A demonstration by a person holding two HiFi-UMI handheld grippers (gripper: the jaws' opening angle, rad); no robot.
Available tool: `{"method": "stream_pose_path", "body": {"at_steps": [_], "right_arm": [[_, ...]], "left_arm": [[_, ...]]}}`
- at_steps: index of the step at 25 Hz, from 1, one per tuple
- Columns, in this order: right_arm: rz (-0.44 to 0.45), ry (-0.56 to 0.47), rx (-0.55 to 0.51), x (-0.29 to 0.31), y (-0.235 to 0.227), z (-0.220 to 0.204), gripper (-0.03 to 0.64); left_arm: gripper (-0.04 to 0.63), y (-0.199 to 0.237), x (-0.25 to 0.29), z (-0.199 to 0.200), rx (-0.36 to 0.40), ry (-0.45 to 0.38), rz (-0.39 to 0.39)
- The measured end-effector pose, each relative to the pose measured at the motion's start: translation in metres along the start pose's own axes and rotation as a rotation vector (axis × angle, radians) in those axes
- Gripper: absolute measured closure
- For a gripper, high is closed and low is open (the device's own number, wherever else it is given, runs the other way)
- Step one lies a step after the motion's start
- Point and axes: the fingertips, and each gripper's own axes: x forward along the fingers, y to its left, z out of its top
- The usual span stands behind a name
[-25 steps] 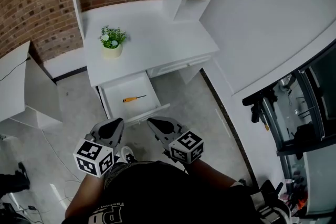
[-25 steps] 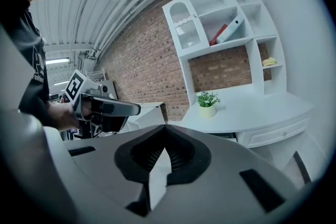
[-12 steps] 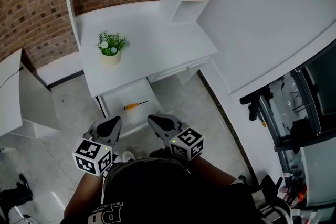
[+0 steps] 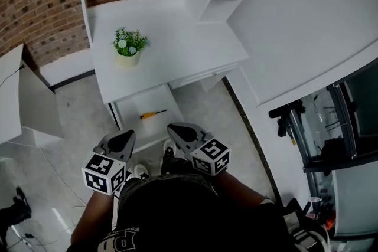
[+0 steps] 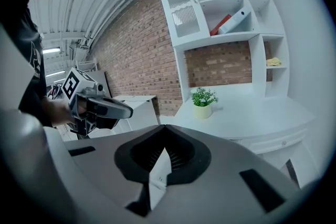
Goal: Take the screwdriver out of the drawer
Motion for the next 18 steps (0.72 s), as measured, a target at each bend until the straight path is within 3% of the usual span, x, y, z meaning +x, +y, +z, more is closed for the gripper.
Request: {"method": "stream_pose_path", "body": {"at_steps": [11,18], "right_arm": [[0.035,0.071,-0.052,0.034,-0.031,-0.009,0.611],[0.083,0.157,-0.163,0.066,-0.053,-0.018,0.611]], "left_arm": [[0.578,0.023,0.008,-0.015,-0.058,0.013,0.093],[0.578,0.048,0.021,-0.018,-0.106,0.026,0.163]]}}
